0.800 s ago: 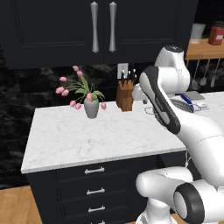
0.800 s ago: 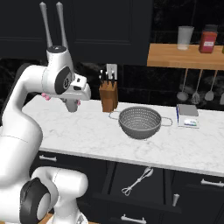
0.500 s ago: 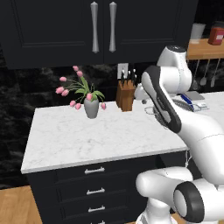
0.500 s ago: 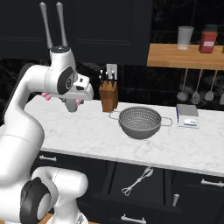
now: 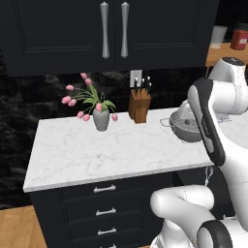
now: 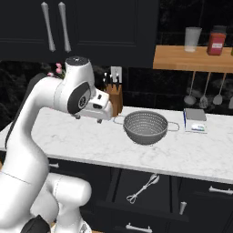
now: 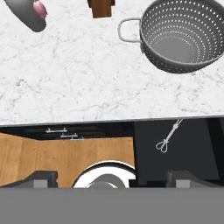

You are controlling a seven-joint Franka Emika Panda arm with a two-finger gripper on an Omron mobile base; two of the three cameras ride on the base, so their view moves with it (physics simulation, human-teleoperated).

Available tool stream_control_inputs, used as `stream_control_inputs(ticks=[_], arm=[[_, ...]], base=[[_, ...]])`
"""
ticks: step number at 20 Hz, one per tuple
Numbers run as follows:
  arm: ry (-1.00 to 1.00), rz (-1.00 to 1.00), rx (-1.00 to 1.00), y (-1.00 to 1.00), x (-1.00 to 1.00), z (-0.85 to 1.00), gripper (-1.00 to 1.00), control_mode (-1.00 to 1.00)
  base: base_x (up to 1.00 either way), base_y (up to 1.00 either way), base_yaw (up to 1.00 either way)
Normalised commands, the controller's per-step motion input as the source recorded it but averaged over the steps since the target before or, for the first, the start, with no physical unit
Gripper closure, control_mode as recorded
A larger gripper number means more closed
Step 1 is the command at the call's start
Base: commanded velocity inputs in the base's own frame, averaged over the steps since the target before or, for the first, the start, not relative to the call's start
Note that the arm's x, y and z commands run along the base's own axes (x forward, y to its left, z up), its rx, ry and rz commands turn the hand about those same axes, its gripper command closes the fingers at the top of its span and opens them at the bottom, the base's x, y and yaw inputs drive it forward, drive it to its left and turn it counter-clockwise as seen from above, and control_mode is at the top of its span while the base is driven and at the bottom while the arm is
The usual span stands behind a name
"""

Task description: Pick the tongs from the drawer and place it on the counter.

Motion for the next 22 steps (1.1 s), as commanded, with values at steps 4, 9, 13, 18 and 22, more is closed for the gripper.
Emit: stream_control_inputs(ticks=[4,9,13,18,22], arm=[[0.02,-0.24,0.00,-1.00,-0.48,-0.21,-1.00,-1.00],[0.17,-0.32,0.00,-0.67,-0.23,-0.42,-1.00,-1.00],[0.21,-0.33,0.00,-0.54,-0.25,-0.61,-1.00,-1.00],[0.22,-0.30,0.02,-0.68,-0.07,-0.77,-1.00,-1.00],[0.02,-0.15,0.05,-0.65,-0.28,-0.67,-1.00,-1.00]], base=[[0.00,0.00,0.00],[0.00,0.00,0.00],[0.00,0.00,0.00],[0.00,0.00,0.00],[0.00,0.00,0.00]])
